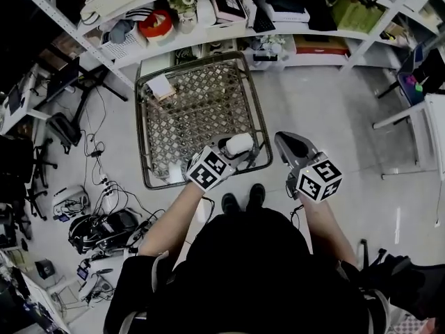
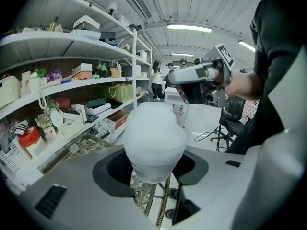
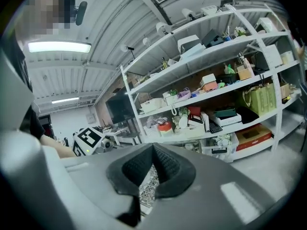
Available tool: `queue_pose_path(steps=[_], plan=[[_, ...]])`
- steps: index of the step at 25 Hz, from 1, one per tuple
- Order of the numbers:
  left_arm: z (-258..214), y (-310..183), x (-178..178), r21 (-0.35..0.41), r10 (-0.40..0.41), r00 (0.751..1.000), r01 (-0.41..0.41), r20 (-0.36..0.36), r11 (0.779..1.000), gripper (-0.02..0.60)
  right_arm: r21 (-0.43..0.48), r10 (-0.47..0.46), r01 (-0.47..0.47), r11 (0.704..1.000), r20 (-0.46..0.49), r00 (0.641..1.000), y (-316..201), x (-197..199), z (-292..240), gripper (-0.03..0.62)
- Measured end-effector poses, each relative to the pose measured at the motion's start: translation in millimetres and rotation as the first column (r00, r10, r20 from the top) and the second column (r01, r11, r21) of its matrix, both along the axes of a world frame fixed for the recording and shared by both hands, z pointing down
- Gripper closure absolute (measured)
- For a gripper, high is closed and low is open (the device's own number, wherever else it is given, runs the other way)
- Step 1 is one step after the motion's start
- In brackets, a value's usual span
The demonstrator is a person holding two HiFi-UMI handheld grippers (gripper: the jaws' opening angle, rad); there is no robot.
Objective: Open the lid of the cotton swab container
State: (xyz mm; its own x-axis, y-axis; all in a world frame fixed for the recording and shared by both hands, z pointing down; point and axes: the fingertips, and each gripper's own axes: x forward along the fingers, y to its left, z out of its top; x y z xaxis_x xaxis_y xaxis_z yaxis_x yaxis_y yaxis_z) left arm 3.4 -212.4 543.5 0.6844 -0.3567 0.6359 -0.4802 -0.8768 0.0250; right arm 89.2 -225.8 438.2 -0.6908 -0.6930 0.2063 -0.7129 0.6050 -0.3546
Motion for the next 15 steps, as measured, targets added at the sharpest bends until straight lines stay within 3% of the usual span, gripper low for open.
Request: queue_pose_path(steps=[7, 12, 15], plan=[[-40, -1, 12, 0.013, 0.022, 1.000, -0.022, 0.009, 1.000, 0.376, 0.041, -0.048, 0.047, 0.998, 0.031, 0.998, -14, 17, -15, 0.583], [-62, 4, 16, 0.024, 0.000, 1.000, 0.000, 0.002, 1.000, 0.374, 0.087, -0.168, 0.164, 0.983, 0.039, 0.985, -10, 10, -32, 0.583], [-72, 8, 14, 0.014, 0.026, 1.000, -0.026, 0.009, 1.000, 0.374, 0.121, -0.219, 0.212, 0.970, 0.041, 0.975, -11, 3, -46, 0.582]])
